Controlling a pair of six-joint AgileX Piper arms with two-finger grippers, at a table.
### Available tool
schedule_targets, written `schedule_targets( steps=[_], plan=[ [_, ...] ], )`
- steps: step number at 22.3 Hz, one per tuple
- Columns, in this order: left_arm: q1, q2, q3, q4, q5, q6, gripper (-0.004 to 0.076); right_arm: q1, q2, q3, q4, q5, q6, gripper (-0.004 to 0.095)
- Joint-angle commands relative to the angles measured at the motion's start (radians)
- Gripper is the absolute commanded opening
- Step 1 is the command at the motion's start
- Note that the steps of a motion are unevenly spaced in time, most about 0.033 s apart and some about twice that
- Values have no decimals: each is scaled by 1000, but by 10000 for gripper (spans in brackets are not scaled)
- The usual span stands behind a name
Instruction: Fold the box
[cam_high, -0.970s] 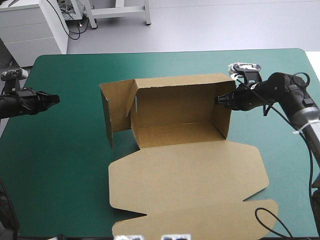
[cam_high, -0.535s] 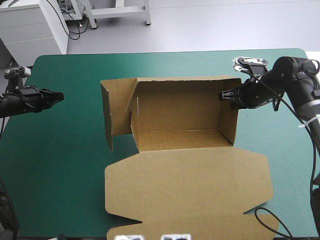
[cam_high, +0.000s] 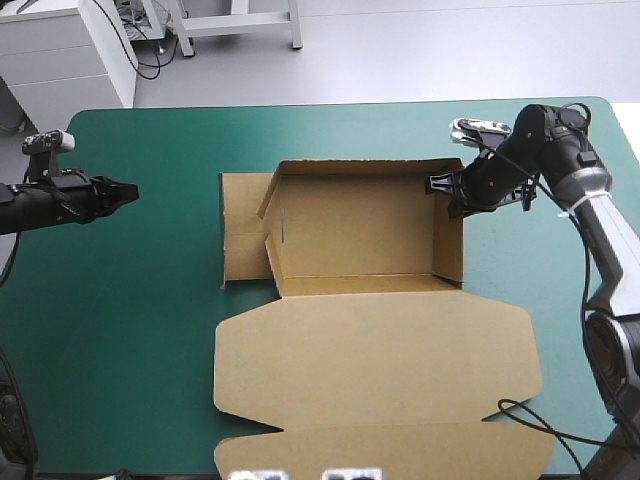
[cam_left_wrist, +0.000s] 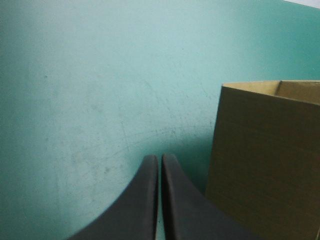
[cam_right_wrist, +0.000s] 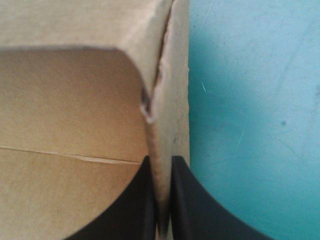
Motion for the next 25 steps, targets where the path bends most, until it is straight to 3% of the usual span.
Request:
schedule_targets(
  steps=[1,5,14,19,25],
  plan=[
    [-5,-33,-23,-54,-26,2,6,-4,5,-71,33,-90,-3,-7],
    [-5,-33,-23,-54,-35,2,6,-4,49,-95,43,-139,-110,-4],
    [-5,-33,-23,-54,-35,24,6,-4,88,-107,67,-172,-161,15],
    [-5,-33,-23,-54,-22,46,6,-4,88,-108,91,-170,-161,152],
    [-5,-33,-23,-54,-20,46,6,-4,88,-141,91,-113,-199,397]
  ],
)
